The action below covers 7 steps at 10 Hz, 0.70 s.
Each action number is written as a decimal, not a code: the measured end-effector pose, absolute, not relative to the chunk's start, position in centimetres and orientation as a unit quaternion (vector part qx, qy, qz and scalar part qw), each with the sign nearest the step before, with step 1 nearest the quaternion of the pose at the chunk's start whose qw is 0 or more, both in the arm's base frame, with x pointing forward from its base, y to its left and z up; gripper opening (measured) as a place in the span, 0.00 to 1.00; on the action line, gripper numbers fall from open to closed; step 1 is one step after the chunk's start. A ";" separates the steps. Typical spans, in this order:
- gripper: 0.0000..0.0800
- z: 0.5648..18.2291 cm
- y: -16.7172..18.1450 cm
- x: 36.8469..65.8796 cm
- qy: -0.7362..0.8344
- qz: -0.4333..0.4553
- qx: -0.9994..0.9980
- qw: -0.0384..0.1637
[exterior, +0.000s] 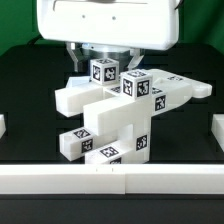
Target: Assemble chair
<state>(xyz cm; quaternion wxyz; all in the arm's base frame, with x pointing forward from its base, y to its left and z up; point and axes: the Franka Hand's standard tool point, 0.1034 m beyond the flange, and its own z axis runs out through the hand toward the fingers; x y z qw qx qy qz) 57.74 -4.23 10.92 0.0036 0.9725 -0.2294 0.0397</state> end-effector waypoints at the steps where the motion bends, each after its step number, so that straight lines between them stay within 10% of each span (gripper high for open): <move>1: 0.81 10.9 -4.2 57.8 -0.206 0.040 0.978 0.004; 7: 0.81 11.1 -4.4 57.9 0.064 0.038 0.997 0.025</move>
Offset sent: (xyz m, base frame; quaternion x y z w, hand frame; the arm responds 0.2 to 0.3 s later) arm -0.0031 0.0022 0.0058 -0.0068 0.0049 -0.2709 0.9626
